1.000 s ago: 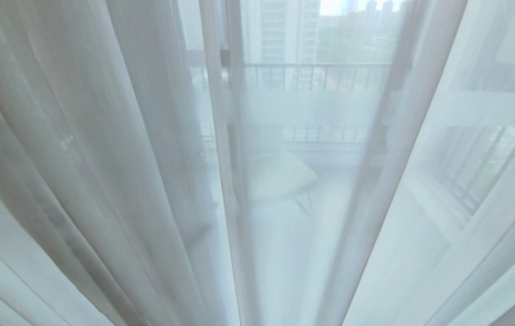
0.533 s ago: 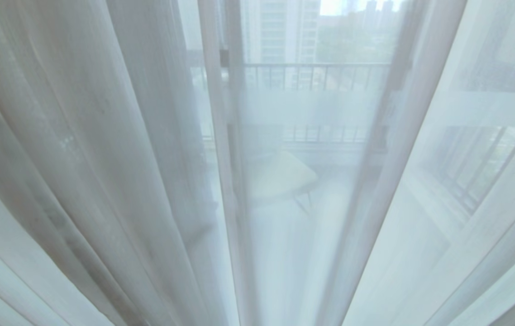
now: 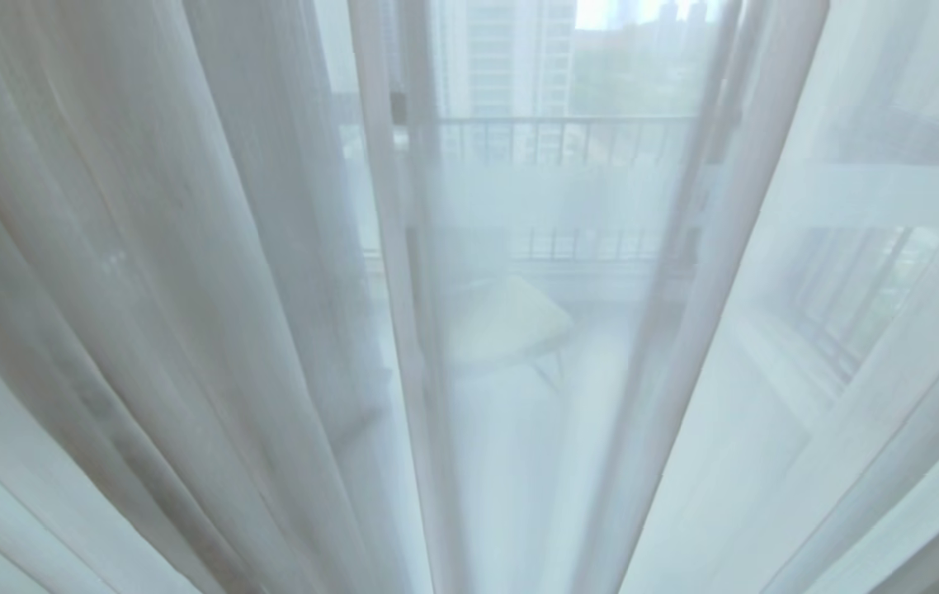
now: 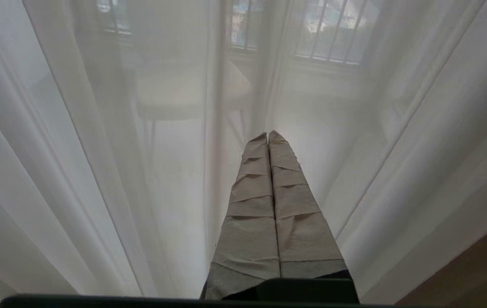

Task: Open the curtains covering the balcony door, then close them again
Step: Close the outer curtains on both sides

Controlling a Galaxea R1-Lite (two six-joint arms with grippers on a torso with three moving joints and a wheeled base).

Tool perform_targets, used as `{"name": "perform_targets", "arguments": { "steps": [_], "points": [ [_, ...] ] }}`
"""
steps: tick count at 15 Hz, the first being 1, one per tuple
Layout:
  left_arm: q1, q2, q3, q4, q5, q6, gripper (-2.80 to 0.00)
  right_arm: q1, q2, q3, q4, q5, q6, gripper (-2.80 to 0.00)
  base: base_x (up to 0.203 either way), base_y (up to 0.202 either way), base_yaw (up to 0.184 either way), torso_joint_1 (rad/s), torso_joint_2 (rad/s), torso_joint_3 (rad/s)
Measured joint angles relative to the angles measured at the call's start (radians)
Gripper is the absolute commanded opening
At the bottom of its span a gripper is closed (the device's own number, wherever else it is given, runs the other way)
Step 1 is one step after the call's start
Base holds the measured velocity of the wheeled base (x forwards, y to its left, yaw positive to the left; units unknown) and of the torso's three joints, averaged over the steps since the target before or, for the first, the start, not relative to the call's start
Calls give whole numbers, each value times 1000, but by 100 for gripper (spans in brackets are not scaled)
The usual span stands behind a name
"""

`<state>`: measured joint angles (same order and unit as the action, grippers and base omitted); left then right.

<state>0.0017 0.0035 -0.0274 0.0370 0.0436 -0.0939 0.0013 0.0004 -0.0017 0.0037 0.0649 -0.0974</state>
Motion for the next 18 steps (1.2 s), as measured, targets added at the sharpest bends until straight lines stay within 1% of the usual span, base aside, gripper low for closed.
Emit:
{"name": "perform_targets", "arguments": {
  "steps": [18],
  "points": [
    [0, -1, 1, 1, 0, -2, -280, 0, 0, 0, -1, 0, 0, -280, 0, 191, -1, 2, 3, 2]
  ]
}}
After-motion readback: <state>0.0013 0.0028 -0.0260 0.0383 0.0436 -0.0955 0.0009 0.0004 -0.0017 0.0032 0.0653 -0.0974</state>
